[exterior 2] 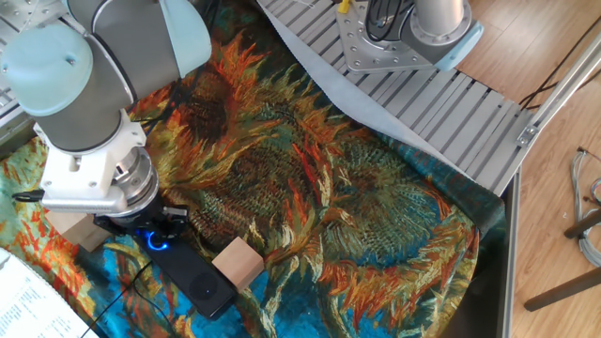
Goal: Turn the knob to decrease the volume of the speaker
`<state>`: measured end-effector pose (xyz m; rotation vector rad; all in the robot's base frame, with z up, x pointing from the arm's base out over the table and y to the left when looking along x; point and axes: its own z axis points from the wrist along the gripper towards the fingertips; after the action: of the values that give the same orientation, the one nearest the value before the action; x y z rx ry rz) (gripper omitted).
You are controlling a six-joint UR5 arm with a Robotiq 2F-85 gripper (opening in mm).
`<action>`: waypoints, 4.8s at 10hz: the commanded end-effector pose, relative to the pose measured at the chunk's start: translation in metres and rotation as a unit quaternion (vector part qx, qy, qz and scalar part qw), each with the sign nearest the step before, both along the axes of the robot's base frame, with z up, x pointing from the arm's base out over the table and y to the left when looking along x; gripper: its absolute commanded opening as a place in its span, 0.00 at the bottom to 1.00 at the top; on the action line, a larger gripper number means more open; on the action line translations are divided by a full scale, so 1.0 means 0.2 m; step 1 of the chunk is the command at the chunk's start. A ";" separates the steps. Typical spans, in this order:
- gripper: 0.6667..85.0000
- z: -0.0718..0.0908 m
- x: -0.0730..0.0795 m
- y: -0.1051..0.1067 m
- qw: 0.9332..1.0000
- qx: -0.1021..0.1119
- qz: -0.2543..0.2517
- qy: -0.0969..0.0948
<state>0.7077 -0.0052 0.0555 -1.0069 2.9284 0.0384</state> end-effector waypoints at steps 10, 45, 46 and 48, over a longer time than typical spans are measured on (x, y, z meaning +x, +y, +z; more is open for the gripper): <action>0.24 0.03 0.02 -0.02 0.997 -0.013 0.079 0.004; 0.51 0.20 0.16 -0.03 0.875 -0.056 0.477 -0.064; 0.43 0.23 0.13 -0.05 0.898 -0.055 0.432 -0.057; 0.24 0.28 0.13 -0.10 0.945 -0.052 0.317 -0.062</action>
<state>0.7354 -0.0166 0.0969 -2.1136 2.1777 -0.1511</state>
